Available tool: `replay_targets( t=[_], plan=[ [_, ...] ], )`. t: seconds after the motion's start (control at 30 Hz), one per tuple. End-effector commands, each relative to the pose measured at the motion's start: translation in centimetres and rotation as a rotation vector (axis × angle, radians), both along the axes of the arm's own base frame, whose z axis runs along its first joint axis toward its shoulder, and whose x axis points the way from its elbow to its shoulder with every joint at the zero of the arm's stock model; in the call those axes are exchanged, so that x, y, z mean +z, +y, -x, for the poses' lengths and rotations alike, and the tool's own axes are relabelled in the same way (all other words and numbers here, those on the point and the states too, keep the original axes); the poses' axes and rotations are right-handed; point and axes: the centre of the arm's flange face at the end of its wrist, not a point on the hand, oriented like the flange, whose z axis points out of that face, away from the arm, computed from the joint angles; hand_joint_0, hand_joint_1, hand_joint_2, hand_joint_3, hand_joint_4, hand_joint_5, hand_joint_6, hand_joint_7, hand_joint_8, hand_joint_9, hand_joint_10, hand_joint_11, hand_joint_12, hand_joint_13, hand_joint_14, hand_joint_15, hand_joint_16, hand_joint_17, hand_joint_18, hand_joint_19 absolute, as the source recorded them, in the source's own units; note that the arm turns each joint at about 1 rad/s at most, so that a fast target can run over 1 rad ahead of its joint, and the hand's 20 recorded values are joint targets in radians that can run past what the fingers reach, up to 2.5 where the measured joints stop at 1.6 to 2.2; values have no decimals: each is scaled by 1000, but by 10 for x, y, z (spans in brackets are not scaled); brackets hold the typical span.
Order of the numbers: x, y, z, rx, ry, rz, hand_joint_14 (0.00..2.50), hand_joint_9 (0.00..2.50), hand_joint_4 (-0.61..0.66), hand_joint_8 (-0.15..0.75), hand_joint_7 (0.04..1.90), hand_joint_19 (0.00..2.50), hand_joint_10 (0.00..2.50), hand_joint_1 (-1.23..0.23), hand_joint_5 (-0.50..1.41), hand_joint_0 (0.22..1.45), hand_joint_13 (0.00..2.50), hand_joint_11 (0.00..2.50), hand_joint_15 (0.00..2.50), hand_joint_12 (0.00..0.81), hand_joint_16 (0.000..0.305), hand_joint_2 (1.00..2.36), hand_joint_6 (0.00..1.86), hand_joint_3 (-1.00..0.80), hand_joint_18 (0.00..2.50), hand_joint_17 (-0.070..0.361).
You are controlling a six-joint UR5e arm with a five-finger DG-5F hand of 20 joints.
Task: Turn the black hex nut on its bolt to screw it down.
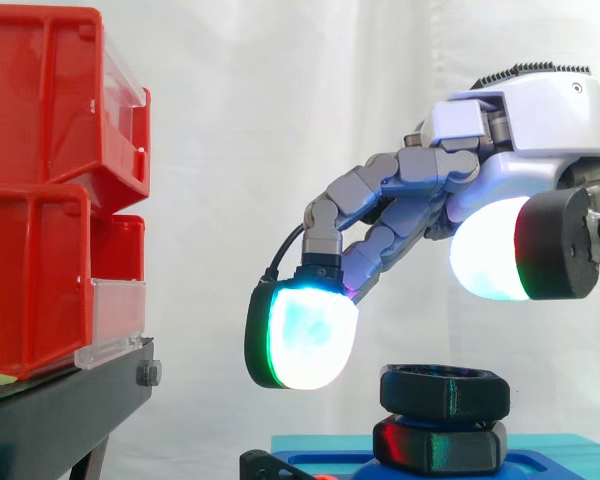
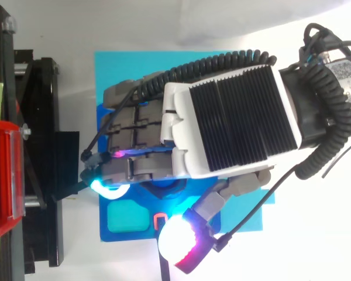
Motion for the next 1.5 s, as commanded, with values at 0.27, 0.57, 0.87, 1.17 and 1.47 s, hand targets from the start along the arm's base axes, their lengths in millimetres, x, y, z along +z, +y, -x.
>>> replay_targets(
  t=[0.27,0.57,0.87,1.17,1.47],
  plan=[
    [-1,12,-1,4,6,0,7,675,288,350,740,209,9,-357,-190,455,688,514,230,373,45,1000,713,-500,531,101],
    [-1,16,0,8,15,1,7,674,292,348,737,209,9,-357,-190,456,688,524,226,374,45,1000,715,-500,531,101],
    [-6,16,4,-14,65,7,7,674,296,348,730,215,11,-358,-190,456,696,513,231,375,45,1000,716,-500,535,101],
    [-7,16,6,-13,80,10,7,676,296,349,732,215,11,-359,-190,457,704,515,236,374,45,1000,715,-500,541,101],
    [-8,12,7,-16,82,25,7,677,289,346,739,220,9,-360,-191,457,705,520,233,374,45,1000,715,-500,544,101]
  ],
)
